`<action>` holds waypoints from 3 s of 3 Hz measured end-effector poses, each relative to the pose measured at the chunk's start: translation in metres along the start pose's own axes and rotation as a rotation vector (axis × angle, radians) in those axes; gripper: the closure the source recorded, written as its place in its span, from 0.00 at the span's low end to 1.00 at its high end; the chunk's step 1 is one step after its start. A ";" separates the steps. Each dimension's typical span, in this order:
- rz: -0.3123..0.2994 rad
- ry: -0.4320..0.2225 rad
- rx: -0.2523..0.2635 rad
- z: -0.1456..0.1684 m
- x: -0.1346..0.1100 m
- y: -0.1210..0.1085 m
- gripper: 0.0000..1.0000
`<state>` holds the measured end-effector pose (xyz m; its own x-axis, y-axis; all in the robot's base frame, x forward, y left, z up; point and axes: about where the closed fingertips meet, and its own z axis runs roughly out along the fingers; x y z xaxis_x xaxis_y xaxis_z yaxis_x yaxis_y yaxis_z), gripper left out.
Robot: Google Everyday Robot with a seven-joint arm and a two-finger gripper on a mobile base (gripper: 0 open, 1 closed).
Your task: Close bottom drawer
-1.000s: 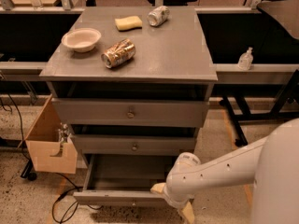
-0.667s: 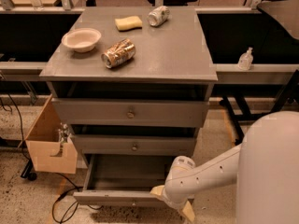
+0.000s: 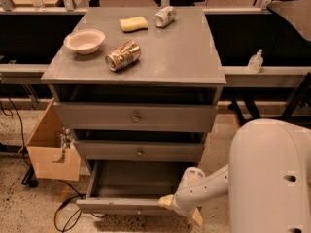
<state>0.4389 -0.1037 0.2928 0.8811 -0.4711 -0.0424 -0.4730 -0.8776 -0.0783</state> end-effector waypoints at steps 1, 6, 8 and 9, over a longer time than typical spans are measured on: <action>-0.042 -0.010 0.021 0.031 0.006 0.000 0.00; -0.167 -0.048 0.007 0.124 -0.007 -0.007 0.40; -0.153 -0.037 0.035 0.135 0.008 -0.011 0.87; -0.165 0.010 0.058 0.132 0.029 -0.022 1.00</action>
Offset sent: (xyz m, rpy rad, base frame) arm 0.0012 0.0134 -0.0892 0.0217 -0.0359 0.1554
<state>0.4751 -0.0866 0.1617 0.9465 -0.3224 -0.0144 -0.3211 -0.9366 -0.1405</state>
